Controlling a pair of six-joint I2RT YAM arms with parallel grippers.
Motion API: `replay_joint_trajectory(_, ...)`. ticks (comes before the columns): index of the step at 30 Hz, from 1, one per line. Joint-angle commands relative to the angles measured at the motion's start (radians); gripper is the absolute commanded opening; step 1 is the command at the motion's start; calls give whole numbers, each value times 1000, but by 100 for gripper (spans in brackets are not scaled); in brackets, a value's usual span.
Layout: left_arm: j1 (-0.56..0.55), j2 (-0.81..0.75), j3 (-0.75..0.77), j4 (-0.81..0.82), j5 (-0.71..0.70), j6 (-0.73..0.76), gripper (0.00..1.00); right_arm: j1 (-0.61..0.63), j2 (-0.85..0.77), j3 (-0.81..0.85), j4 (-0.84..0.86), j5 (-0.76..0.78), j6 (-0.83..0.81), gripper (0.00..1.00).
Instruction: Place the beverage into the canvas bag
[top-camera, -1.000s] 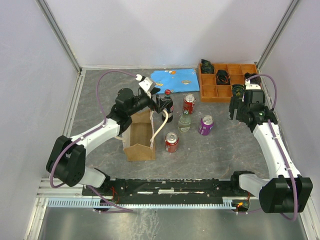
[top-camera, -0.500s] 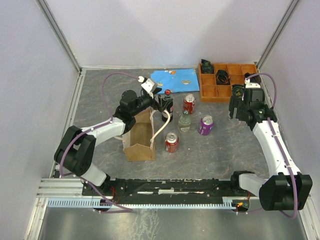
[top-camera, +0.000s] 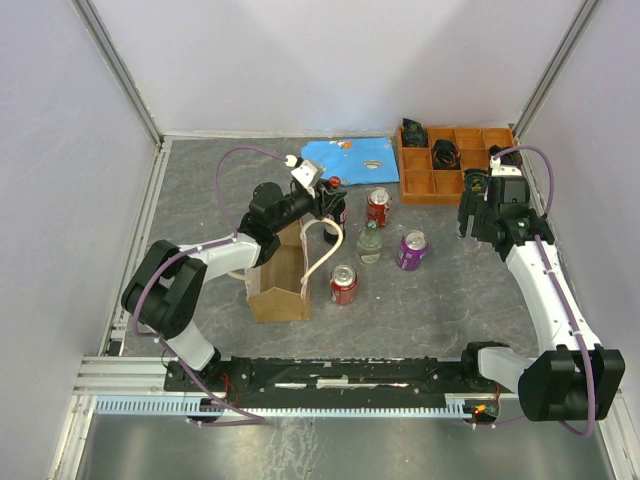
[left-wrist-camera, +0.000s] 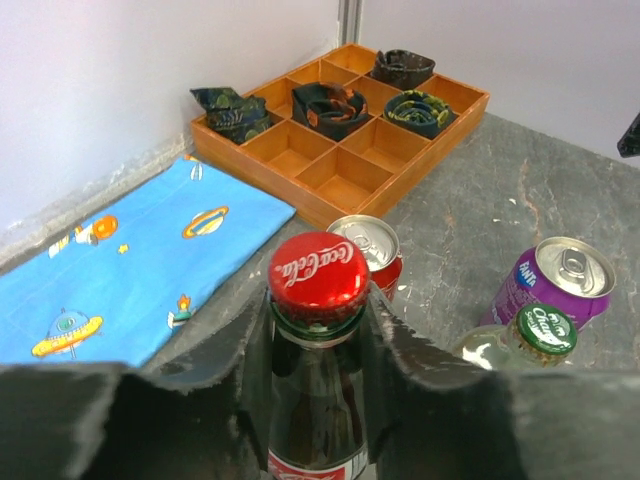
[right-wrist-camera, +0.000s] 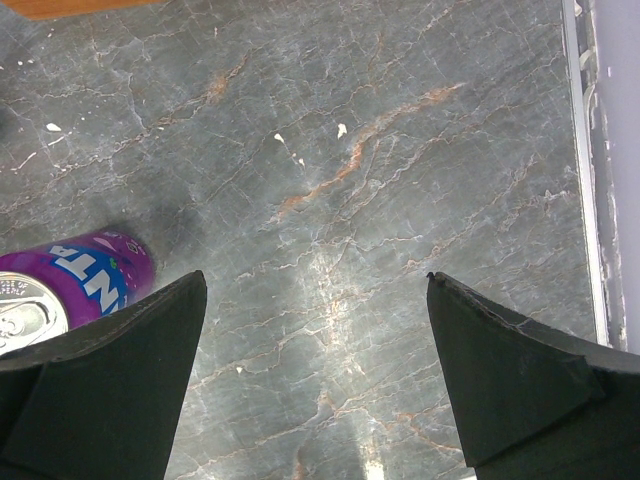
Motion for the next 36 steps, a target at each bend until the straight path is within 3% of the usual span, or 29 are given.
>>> replay_joint_trajectory(1,-5,1,41,87,-13,2,21,4,-9,48,5,22,10,99)
replay_joint_trajectory(4,-5,-4,46,80,-4,2,3,4,-7,44,9,21,15,99)
replay_joint_trajectory(25,-5,-81,367,-57,11,-57,3,4,-10,7,44,3,46,99)
replay_joint_trajectory(36,6,-309,434,-278,13,-7,3,4,-9,-24,71,-23,66,99)
